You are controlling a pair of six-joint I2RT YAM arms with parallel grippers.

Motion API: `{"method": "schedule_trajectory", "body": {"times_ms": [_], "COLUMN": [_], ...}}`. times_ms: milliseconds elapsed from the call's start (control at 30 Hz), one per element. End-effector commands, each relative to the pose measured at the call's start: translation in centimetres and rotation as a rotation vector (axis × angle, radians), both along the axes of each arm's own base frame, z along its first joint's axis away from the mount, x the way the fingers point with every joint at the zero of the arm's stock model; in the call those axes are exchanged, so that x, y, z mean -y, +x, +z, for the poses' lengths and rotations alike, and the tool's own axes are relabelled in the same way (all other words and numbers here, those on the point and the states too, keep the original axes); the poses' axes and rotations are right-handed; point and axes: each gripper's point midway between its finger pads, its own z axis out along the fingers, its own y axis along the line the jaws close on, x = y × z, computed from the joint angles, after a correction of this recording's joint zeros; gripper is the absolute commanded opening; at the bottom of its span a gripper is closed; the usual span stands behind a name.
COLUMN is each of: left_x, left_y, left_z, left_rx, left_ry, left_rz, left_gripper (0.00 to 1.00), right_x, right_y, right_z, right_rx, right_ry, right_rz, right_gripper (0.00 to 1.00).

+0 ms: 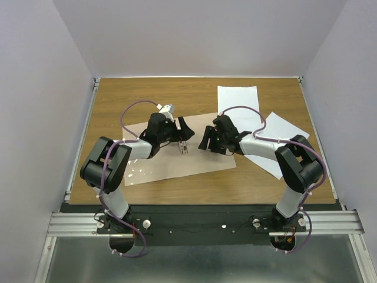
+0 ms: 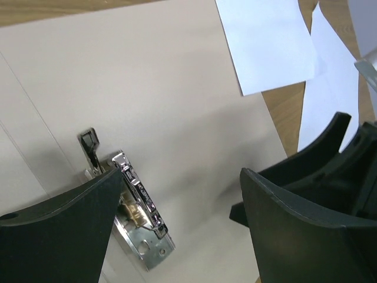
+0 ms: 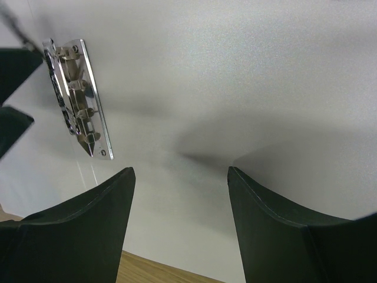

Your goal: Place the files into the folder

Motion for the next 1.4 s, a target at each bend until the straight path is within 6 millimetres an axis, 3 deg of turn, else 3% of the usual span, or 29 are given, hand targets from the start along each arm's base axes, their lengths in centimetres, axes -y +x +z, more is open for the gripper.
{"method": "schedule_trajectory", "body": {"times_ms": [0,267,400,533,633,767,867,1067,1100,1200,1300,1367], "left_x": [0.2,-1.1,-0.8,-1.0,-1.4,-1.3,-0.5,4.7,5.5,8.1,10.1,11.0], "left_y": [2.2,5.1,5.6,5.8,5.5,5.3,5.4,4.7,4.5,4.0,3.7,3.4], "left_z": [0.7,-0.3,1.0,4.0,5.7,7.8,8.7,8.3,8.0,7.2,6.7,6.7], "left_rx": [0.036,0.021,0.051,0.108,0.129,0.162,0.164,0.139,0.133,0.111,0.104,0.106], "left_ry": [-0.02,-0.022,-0.034,-0.045,-0.053,-0.035,0.006,0.052,0.058,0.055,0.048,0.047], "left_rz": [-0.017,0.01,-0.002,0.007,0.027,0.047,0.059,-0.016,-0.033,-0.085,-0.127,-0.145], "left_gripper": [0.9,0.9,0.9,0.9,0.9,0.9,0.9,0.9,0.9,0.9,0.9,0.9], "right_x": [3.1,3.0,2.5,1.4,0.6,1.6,4.2,13.3,15.8,20.5,24.0,25.0], "right_y": [-4.5,-4.2,-3.5,-1.9,0.0,2.0,3.0,4.9,5.2,5.4,5.8,6.3], "right_z": [-6.0,-5.8,-4.7,-2.2,1.3,5.1,6.4,8.6,8.2,7.6,6.2,5.8], "right_rx": [-0.199,-0.189,-0.157,-0.088,0.005,0.087,0.098,0.122,0.111,0.089,0.041,0.034], "right_ry": [-0.154,-0.155,-0.143,-0.107,-0.084,-0.094,-0.087,-0.082,-0.098,-0.112,-0.113,-0.124], "right_rz": [0.019,0.033,0.042,0.062,0.058,-0.001,-0.072,-0.288,-0.348,-0.452,-0.518,-0.526], "right_gripper": [0.73,0.73,0.73,0.74,0.75,0.79,0.8,0.81,0.83,0.83,0.83,0.82]}}
